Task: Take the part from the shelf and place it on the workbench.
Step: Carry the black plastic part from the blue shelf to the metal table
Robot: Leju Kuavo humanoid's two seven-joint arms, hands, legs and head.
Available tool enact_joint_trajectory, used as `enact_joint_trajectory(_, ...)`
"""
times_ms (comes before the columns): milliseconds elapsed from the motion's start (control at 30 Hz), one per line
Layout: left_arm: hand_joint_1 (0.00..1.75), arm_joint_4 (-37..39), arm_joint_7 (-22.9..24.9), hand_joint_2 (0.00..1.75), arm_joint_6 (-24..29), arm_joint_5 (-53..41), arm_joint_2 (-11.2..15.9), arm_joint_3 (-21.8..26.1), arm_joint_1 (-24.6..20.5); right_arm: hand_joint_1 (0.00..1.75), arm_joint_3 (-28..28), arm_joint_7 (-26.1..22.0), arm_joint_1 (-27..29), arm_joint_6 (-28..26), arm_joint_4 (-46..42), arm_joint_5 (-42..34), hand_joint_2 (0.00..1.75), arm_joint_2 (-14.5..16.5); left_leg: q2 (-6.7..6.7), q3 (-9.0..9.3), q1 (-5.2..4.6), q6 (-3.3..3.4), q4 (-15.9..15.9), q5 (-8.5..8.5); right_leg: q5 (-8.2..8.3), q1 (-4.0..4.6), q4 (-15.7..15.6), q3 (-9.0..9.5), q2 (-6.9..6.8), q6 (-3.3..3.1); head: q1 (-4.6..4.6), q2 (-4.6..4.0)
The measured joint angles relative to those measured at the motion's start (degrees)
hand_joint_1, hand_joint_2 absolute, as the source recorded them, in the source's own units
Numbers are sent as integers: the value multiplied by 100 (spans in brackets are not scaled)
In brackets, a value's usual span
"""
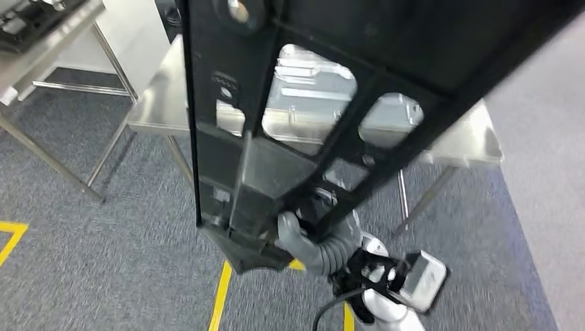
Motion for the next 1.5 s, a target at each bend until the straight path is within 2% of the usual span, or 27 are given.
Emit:
enact_joint_trajectory(100,0,0,0,175,-2,-8,0,0,-3,175,1,-3,33,-7,6,0,175,-42,2,77,-7,63,-10,-73,-360,-15,1117,-683,-7,33,13,-1)
enact_joint_trajectory(133,0,0,1,175,-2,-8,0,0,2,175,1,-3,49,-11,10,0,175,-59,-2,113,-9,65,-10,-105,-331,-20,1299,-846,-8,37,13,-1)
enact_joint_trajectory(167,0,0,2,175,-3,-8,0,0,6,175,1,-3,59,-15,14,0,175,-72,-8,162,-10,60,-8,-141,-173,-25,1250,-896,-8,34,13,-1)
enact_joint_trajectory(233,0,0,4,175,-4,-7,-1,0,9,175,1,-3,64,-18,18,-1,175,-87,-18,283,-10,34,-8,-231,366,-31,579,-699,-13,2,14,-1)
enact_joint_trajectory(267,0,0,7,175,-4,-7,-2,0,6,175,2,-5,64,-18,19,-3,175,-90,-21,331,-22,7,-2,-284,562,-19,201,-548,-18,-22,14,-1)
enact_joint_trajectory(300,0,0,8,175,-5,-7,-3,0,2,175,2,-8,63,-19,20,-7,175,-92,-23,361,-31,-23,-1,-330,661,-7,-72,-432,-23,-47,10,-1)
enact_joint_trajectory(367,0,0,11,175,-6,-8,-5,0,-5,175,2,-14,66,-22,21,-15,175,-96,-19,391,-47,-90,-15,-392,617,19,-249,-340,-16,-96,4,-1)
enact_joint_trajectory(467,0,0,11,175,-5,-13,-2,0,-22,175,3,-19,69,-30,10,-18,175,-97,3,424,-35,-176,60,-488,554,-11,-323,-252,2,-180,-3,-1)
enact_joint_trajectory(533,0,0,6,175,-5,-16,2,0,-25,175,5,-20,72,-34,1,-17,175,-97,6,153,-18,-227,617,-705,501,-34,-363,-147,-12,-228,-15,-1)
enact_joint_trajectory(600,0,0,2,175,-9,-19,4,0,-12,175,6,-19,86,-37,1,-17,175,-97,5,-360,-11,-267,1426,-932,419,-32,-365,-57,-17,-249,-22,-1)
enact_joint_trajectory(633,0,0,2,175,-11,-20,5,0,-2,175,6,-16,95,-39,1,-17,175,-98,5,-565,-8,-277,1668,-923,371,-31,-364,-4,-11,-250,-24,-1)
enact_joint_trajectory(667,0,0,2,175,-13,-21,7,0,8,175,7,-11,101,-43,1,-15,175,-98,5,-668,-8,-278,1673,-773,318,-31,-364,65,-3,-247,-24,-1)
enact_joint_trajectory(733,0,0,2,175,-16,-25,10,0,18,175,8,9,103,-61,-4,-6,175,-98,6,-561,-9,-250,1038,-183,192,-31,-365,236,9,-225,-24,-1)
enact_joint_trajectory(767,0,0,2,175,-17,-27,12,0,20,175,8,19,99,-71,-8,-2,175,-98,5,-439,-17,-227,661,54,129,-25,-366,309,11,-203,-21,-1)
enact_joint_trajectory(800,0,0,2,175,-18,-28,13,0,18,175,8,31,92,-80,-14,1,175,-97,3,-331,-32,-197,358,182,78,-19,-366,353,16,-175,-24,-1)
enact_joint_trajectory(833,0,0,2,175,-19,-32,14,-1,13,175,8,42,85,-87,-22,1,175,-97,0,-270,-48,-168,196,210,45,-15,-376,373,17,-144,-23,-1)
enact_joint_trajectory(933,0,0,3,175,-19,-44,16,-7,3,175,8,81,67,-103,-60,2,175,-96,-16,-184,-54,-61,90,114,41,-9,-340,413,16,-52,-23,-1)
enact_joint_trajectory(1000,0,0,2,175,-19,-45,16,-8,4,175,8,104,48,-113,-89,2,175,-96,-23,-81,-35,16,47,72,-41,-16,-33,300,3,-6,-20,-1)
enact_joint_trajectory(1100,0,0,1,175,-19,-46,15,-10,-1,175,8,122,30,-129,-106,2,175,-101,-23,34,-37,68,30,-19,-410,-30,981,-372,-5,41,-20,0)
enact_joint_trajectory(1133,0,0,0,175,-19,-46,15,-11,2,175,8,124,32,-133,-106,2,175,-105,-25,76,-42,70,31,-59,-470,-33,1211,-590,-6,47,-18,-1)
enact_joint_trajectory(1167,0,0,-1,175,-17,-46,15,-11,7,175,8,125,33,-137,-106,2,175,-109,-28,130,-47,71,31,-104,-428,-34,1261,-722,-6,45,-18,-1)
enact_joint_trajectory(1200,0,0,-1,175,-14,-46,15,-11,10,175,9,126,32,-139,-106,2,175,-112,-32,196,-52,68,31,-151,-256,-32,1102,-744,-6,30,-18,-1)
enact_joint_trajectory(1267,0,1,-1,175,-7,-46,12,-11,12,175,9,126,26,-147,-106,1,175,-114,-38,344,-61,49,27,-257,311,-7,393,-572,-9,-41,-17,-1)
enact_joint_trajectory(1300,0,1,-2,175,-4,-45,9,-11,8,175,10,126,20,-152,-103,-1,175,-115,-44,398,-67,26,23,-308,461,19,79,-484,-12,-78,-25,-1)
enact_joint_trajectory(1367,0,3,-4,175,-2,-44,3,-11,-2,175,10,126,12,-162,-101,-3,175,-117,-42,455,-74,-40,32,-378,565,60,-218,-403,-11,-146,-37,-1)
enact_joint_trajectory(1467,0,3,-4,175,0,-44,6,-11,-9,175,14,123,7,-171,-104,-5,175,-115,-28,517,-78,-145,165,-417,578,36,-291,-281,-2,-228,-46,-1)
enact_joint_trajectory(1500,0,2,-3,175,1,-44,9,-11,-11,175,16,122,3,-171,-104,-6,175,-114,-26,463,-71,-180,313,-471,560,23,-302,-220,-7,-256,-51,0)
